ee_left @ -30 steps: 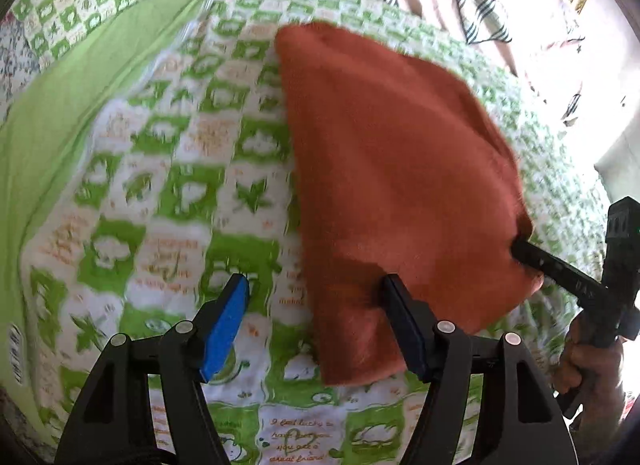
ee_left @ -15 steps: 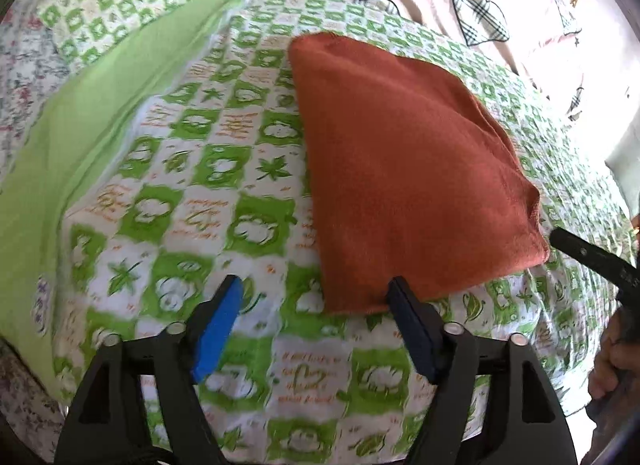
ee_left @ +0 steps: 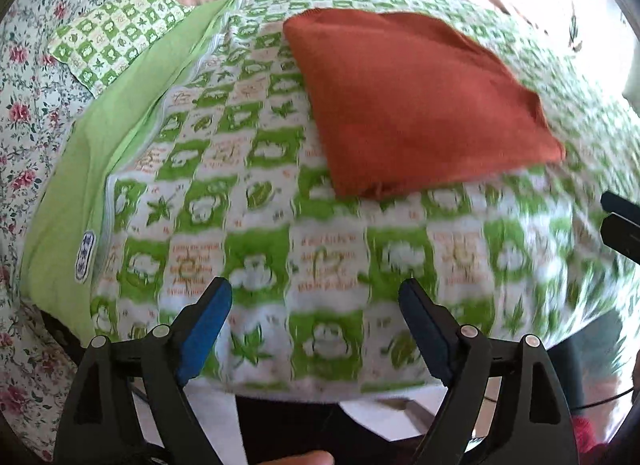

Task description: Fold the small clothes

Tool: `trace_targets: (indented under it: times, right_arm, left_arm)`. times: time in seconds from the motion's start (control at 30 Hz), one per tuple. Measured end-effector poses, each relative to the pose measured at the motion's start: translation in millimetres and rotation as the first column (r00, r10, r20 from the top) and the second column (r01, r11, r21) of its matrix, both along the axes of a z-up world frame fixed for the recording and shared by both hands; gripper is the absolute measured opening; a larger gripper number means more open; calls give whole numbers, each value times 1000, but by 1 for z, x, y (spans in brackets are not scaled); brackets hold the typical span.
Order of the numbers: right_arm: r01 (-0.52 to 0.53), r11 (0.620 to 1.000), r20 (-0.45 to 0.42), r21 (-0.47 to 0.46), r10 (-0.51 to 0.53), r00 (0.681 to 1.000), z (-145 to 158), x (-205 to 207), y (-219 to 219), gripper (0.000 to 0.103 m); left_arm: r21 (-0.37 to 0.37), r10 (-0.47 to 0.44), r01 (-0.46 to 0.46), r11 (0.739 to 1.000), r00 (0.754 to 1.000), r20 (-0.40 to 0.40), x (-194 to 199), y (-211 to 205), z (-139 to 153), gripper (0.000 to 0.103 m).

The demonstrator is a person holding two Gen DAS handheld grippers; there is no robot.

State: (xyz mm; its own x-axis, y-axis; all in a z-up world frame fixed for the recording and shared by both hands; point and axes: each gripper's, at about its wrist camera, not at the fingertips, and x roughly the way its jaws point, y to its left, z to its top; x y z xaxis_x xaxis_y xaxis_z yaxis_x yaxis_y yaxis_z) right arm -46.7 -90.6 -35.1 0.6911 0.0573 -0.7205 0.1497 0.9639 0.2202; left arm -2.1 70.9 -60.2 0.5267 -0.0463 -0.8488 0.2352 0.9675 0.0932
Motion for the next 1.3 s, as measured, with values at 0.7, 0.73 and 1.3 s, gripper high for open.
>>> trace_targets:
  times: [0.7,0.73,1.3]
  right_arm:
    - [-42,998,-52,-42,40,998,-3,43,-3,95]
    - [-46,998,-53,-43,43,998,-2,46,-4,95]
    - [-89,994,-81,-57,84,993,3,83,-2,95]
  left_arm:
    - [49,23,-28,998,995,101,39,-13,30,96]
    - [52,24,-30,998,994,103,41,-14,30,97]
    - [46,41,-46,998,994,103,66,-17,34,98]
